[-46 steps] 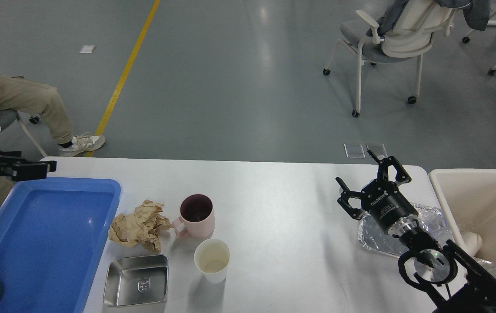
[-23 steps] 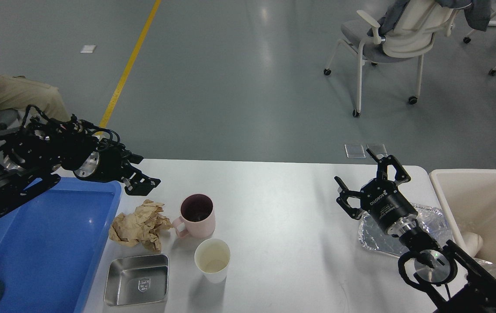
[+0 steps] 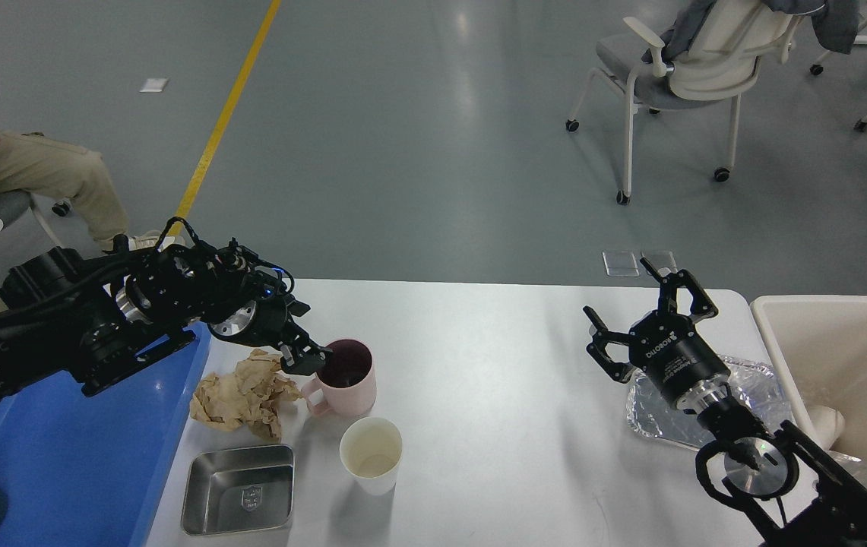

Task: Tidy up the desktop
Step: 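Reach the left gripper to the pink mug and grasp its rim, then lift the pink mug with the left gripper and carry it over the blue tray, then lower the pink mug into the blue tray and release it, then move the left gripper toward the small metal tin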

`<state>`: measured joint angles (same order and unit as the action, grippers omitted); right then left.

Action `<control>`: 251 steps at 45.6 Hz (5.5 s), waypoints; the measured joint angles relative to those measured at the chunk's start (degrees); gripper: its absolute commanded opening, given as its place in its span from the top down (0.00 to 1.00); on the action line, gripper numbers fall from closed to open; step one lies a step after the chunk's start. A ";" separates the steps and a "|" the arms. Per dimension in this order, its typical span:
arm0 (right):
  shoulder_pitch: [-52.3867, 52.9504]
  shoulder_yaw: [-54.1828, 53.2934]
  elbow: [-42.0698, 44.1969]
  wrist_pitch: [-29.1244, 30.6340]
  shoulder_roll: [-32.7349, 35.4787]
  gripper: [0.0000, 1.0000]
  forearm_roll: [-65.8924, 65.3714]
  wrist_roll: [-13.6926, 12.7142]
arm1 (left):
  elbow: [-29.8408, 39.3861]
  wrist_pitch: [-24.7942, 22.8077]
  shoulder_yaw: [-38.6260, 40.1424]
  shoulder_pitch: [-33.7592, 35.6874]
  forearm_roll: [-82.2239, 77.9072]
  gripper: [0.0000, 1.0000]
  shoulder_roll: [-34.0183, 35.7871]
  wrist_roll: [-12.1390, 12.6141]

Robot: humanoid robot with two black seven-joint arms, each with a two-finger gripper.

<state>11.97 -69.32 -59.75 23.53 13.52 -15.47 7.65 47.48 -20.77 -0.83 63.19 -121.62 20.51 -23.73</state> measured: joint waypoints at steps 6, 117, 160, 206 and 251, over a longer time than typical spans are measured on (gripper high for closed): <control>-0.35 -0.11 -0.30 0.00 0.02 0.00 0.00 0.00 | -3.00 1.28 -0.04 -0.42 0.38 0.20 -2.58 -0.01; 0.59 0.68 1.36 -0.03 -0.34 0.00 -0.09 0.00 | 21.64 -3.05 15.08 3.65 46.49 0.98 35.30 -1.74; 0.28 -0.01 0.78 0.02 0.11 0.00 -0.01 0.10 | 28.75 18.23 10.77 -21.85 0.15 0.97 60.92 -8.25; -0.72 -0.12 0.69 0.02 0.99 0.00 -0.10 0.10 | 17.85 28.69 9.94 -35.15 5.74 0.43 48.94 -7.20; -0.24 0.45 0.86 0.02 0.88 0.00 -0.09 0.09 | 27.92 17.01 15.19 -31.25 74.08 0.04 50.31 3.59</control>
<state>11.73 -68.87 -58.89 23.55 14.40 -15.56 7.73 75.40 -3.76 14.36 31.94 -47.54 70.83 -20.14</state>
